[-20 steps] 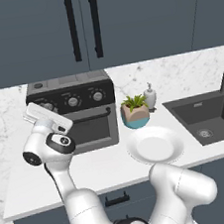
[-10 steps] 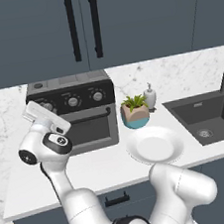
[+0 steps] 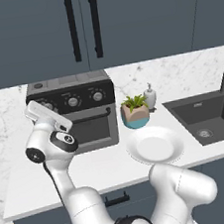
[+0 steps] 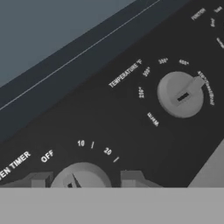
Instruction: Pick up the kebab skewer and baguette bread, and place them inside the toaster oven. Close the toaster oven door and start by setting the timer.
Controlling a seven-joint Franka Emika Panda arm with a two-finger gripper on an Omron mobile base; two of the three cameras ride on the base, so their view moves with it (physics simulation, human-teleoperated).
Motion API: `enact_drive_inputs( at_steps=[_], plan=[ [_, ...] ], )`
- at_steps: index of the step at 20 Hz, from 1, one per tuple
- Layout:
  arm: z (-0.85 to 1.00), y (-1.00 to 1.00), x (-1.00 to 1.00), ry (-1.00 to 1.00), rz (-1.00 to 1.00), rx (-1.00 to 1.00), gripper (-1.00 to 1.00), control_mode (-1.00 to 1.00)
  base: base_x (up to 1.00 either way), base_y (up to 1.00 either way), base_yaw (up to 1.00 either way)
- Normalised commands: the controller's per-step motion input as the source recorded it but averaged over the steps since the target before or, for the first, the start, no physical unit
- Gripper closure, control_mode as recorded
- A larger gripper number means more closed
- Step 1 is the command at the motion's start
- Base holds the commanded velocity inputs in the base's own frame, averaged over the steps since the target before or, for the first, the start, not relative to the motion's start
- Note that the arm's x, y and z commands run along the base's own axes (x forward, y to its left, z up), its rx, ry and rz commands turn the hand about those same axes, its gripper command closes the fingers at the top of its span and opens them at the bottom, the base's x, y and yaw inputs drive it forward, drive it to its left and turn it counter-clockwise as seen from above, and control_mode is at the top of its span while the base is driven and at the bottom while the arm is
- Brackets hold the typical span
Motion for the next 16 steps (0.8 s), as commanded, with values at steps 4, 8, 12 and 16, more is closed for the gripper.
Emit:
enact_drive_inputs(
  at_steps=[4, 8, 12, 16],
  plan=[
    [0.00, 0.21, -0.48, 0.00, -0.39, 0.58, 1.00, -1.00, 0.00, 0.00, 0.00],
    [0.00, 0.19, -0.49, 0.00, -0.39, 0.58, 1.00, -1.00, 0.00, 0.00, 0.00],
    [0.00, 0.11, -0.56, 0.00, -0.36, 0.57, 1.00, -1.00, 0.00, 0.00, 0.00],
    [0.00, 0.12, -0.71, 0.00, -0.36, 0.57, 1.00, -1.00, 0.00, 0.00, 0.00]
  ],
)
